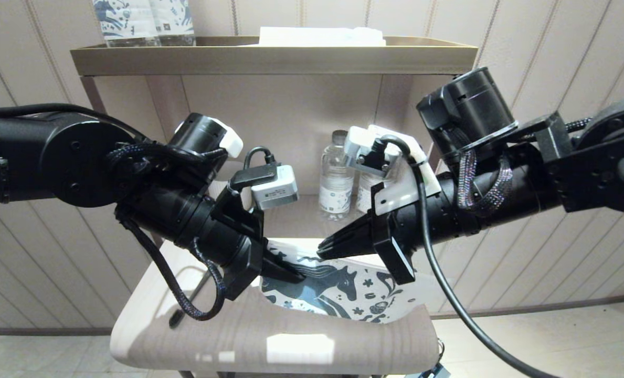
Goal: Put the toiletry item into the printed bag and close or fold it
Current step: Open the storage bag
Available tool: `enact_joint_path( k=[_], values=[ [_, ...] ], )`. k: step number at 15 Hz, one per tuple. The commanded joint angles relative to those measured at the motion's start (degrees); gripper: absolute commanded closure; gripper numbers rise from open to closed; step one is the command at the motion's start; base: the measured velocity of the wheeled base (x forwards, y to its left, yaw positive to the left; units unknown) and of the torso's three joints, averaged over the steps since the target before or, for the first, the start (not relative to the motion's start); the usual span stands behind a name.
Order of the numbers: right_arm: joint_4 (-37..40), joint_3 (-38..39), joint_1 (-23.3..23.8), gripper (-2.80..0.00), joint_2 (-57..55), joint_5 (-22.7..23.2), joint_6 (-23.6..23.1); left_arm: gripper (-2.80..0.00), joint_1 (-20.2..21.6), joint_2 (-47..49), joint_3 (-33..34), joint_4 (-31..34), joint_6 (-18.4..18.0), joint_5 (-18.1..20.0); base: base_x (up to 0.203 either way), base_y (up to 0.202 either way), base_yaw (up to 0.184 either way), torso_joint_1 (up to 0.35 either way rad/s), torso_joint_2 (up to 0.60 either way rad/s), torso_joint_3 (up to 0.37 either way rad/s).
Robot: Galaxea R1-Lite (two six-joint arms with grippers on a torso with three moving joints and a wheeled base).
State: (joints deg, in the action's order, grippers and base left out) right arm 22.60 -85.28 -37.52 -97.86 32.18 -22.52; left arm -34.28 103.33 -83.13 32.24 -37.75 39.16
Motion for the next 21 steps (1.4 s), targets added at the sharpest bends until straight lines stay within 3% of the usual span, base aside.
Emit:
enact_joint_path(
  k=[1,9,17,21],
  values=[
    [0.1,1.6,0.8,0.00,1.6,0.2,-0.2,0.00,0.0,-0.1,0.0,0.2,-0.2,0.2,0.000,0.000,0.000,0.000,0.00,0.000],
    [-0.4,15.1,7.3,0.00,12.8,0.2,-0.6,0.00,0.0,-0.3,0.1,0.2,-0.2,0.2,0.000,0.000,0.000,0.000,0.00,0.000],
    [-7.4,31.8,13.6,0.00,21.2,0.7,-1.2,0.00,0.3,-0.1,0.9,0.2,-0.2,0.4,0.000,0.000,0.000,0.000,0.00,0.000],
    [-8.2,33.4,15.1,0.00,21.4,2.4,-1.3,0.00,0.3,0.2,0.8,0.2,-0.2,0.4,0.000,0.000,0.000,0.000,0.00,0.000]
  ],
)
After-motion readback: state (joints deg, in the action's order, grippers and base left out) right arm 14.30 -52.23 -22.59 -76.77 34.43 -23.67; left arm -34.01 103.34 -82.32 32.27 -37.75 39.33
